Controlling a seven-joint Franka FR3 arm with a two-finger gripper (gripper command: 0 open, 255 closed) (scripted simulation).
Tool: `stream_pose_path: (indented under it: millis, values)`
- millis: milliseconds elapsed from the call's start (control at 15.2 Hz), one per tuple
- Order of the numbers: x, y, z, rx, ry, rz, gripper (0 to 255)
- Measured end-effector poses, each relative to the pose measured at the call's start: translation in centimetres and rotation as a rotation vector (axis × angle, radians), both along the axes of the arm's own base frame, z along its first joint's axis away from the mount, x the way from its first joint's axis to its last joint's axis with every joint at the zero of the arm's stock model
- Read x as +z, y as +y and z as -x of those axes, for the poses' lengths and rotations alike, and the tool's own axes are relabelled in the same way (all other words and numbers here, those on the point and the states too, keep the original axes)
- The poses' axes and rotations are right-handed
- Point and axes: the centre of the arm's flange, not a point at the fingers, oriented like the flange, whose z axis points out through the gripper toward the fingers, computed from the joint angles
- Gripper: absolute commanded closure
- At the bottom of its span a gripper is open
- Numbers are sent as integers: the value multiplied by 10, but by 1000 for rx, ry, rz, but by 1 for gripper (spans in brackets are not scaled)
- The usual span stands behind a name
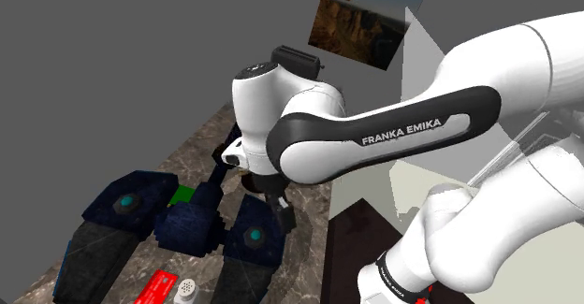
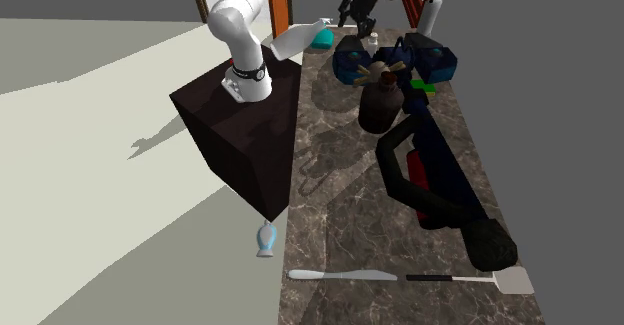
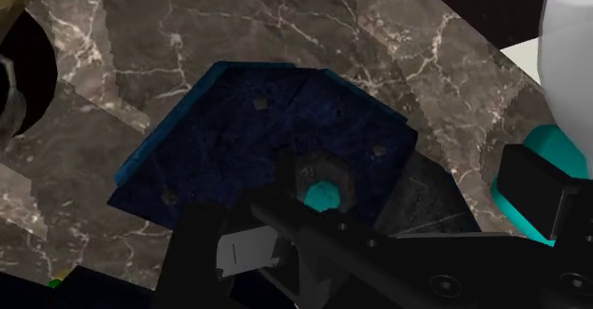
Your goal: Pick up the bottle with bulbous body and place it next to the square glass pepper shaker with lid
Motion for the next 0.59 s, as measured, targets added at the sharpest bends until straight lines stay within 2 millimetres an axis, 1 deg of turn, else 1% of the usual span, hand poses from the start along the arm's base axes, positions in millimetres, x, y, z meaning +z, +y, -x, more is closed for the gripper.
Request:
stream_pose_path:
  millis: [132,330,396,528,594]
  values:
    - [-3,1,30,-32,-22,-22,0]
    - [-9,6,70,-82,-56,-56,0]
    - [-11,5,83,-98,-67,-68,0]
    - [-20,9,113,-130,-89,-90,0]
    - [-21,9,126,-148,-100,-101,0]
